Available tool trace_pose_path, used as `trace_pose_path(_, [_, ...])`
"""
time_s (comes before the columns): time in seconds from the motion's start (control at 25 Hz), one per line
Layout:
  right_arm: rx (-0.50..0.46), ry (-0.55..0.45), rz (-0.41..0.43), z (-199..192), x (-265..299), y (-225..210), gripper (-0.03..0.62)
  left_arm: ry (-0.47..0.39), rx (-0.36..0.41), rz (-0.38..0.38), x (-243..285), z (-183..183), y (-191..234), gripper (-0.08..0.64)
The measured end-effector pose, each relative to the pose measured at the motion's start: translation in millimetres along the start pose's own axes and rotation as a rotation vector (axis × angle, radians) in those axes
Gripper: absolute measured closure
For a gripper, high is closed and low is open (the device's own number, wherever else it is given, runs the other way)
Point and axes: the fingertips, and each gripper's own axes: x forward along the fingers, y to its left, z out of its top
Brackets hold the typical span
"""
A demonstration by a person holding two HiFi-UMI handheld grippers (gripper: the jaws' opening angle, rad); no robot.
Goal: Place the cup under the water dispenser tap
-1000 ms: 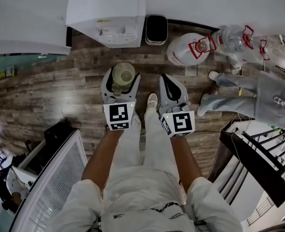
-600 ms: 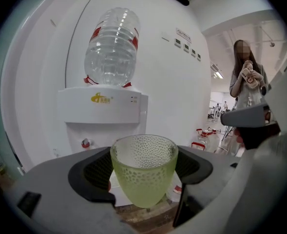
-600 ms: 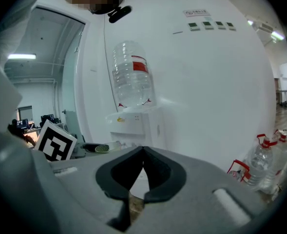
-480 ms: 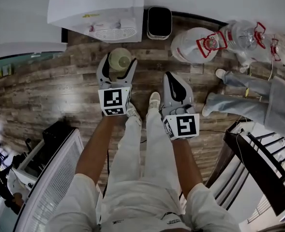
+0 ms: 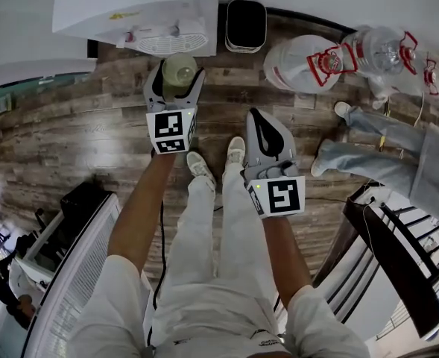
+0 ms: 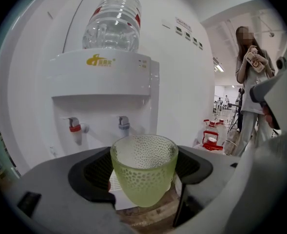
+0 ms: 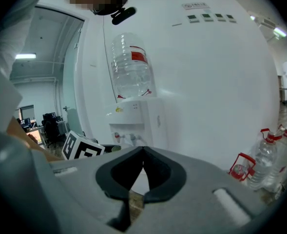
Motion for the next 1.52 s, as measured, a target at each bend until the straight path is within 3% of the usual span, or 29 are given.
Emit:
trace_pose_path(0.28, [-0.003,0.026,0.013,-18,9,-5,0.592,0.041,0.064,0.004,30,-33,9,0.189])
trace_pose_path(0.56, [0.000,0.044,0.029,-30,23,-8,0.593,0.039,0.013,0.006,54,-50,19,0.187])
trace_pose_path(1.24, [-0.001,0.069,0.057,-51,48,-4,0.594,0.009,0.034,0.031,107,-74,43,0.187])
trace_pose_path(1.52, [0.003,0.071,0.058,-53,55,0,0.594,0.005,0.108,0.024,122,-83,44,0.187])
